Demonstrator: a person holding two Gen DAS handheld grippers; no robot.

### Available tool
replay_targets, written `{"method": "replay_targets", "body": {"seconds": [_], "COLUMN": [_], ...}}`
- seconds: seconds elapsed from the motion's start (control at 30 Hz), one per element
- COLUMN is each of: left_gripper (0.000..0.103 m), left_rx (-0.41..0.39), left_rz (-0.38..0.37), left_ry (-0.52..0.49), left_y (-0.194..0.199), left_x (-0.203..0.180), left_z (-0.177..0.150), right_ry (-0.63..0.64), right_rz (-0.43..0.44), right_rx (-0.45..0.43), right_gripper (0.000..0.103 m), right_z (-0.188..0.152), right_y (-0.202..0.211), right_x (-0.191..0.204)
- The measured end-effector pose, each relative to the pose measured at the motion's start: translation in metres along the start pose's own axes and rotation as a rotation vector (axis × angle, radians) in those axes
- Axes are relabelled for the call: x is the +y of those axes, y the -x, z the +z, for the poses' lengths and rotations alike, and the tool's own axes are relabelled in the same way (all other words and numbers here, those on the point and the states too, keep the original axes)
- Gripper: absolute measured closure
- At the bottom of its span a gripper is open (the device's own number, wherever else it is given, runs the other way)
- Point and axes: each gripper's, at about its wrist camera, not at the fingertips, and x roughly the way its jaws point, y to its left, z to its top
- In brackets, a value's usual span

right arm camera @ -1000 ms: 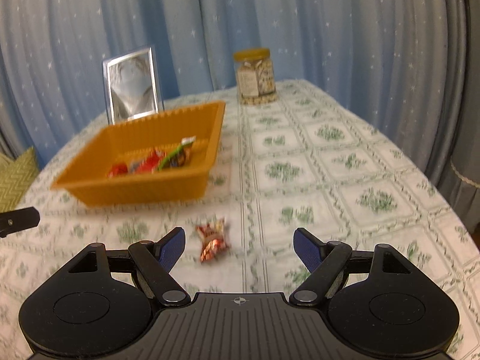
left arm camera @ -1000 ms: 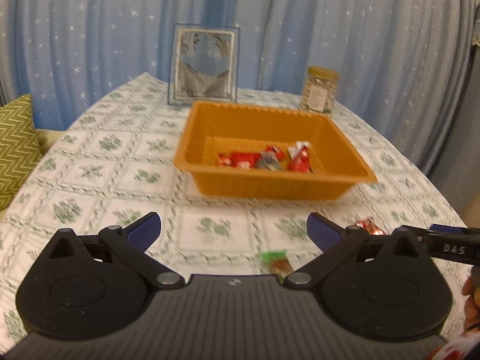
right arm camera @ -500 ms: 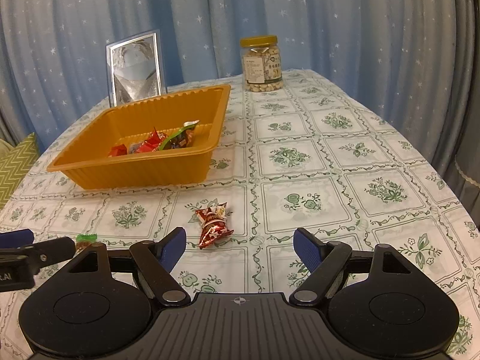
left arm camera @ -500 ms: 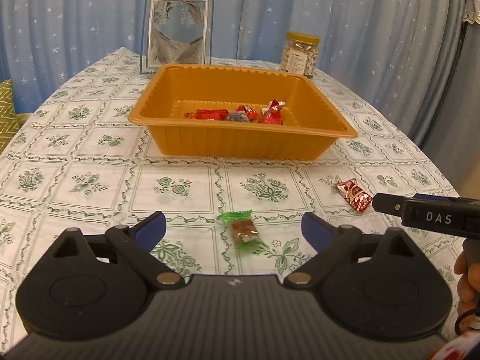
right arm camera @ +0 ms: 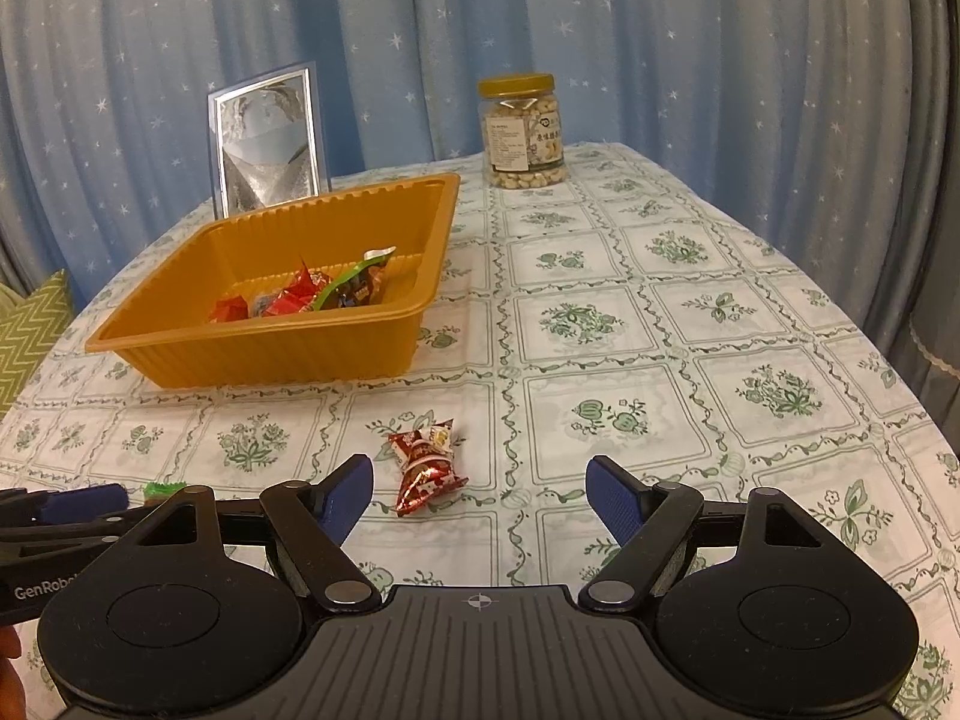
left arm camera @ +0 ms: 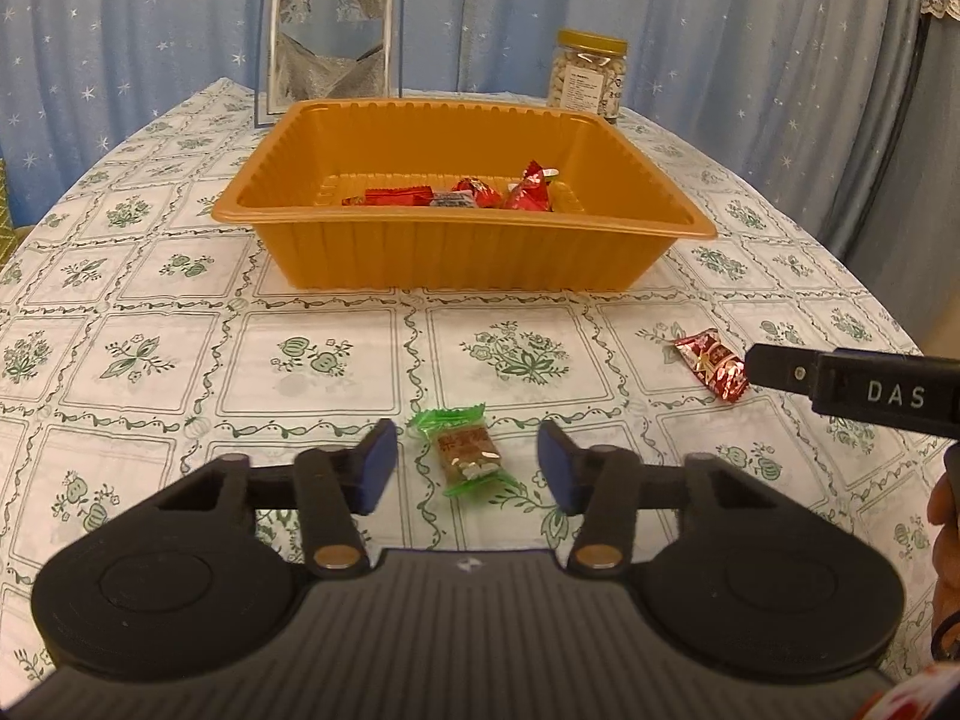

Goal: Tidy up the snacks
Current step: 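Grasp the green-wrapped chocolate with the left tool while the right tool grasps the red-white candy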

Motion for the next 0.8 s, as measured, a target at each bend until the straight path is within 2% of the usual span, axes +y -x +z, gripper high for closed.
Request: {"method": "replay_targets", "body": {"seconds": [0.17,0.37,0.53,0.7,0.8], "left_gripper": [0.070,0.084,0.085,0.085,0.085], "left_rx": [0.013,0.026,0.025,0.028,0.024], "left_rz": [0.002,0.004,-0.009,-0.014,-0.017], "left_ry": [-0.012,-0.016,-0.006,-0.005,-0.001], "left_y": [-0.004,-0.006,-0.005,-0.005,-0.004], "left_x": [-0.002,-0.002,-0.001,-0.001,-0.001], "left_z": [-0.001,-0.001,0.001,0.001,0.002], "right_ry": [0.013,0.019,0.037,0.064,0.080], "right_rz": [0.005,0.009,0.021,0.010,0.017], "right_rx": [0.005,0.008,0.003,0.015,0.027], "right_gripper": [0.025,0.033,0.037,0.049,0.052], "right_z": [0.000,0.002,0.004,0.005,0.003], "right_y": [-0.005,-0.011,-0.013,-0.024,-0.029], "right_x": [0.002,0.004,0.007,0.010,0.013]}}
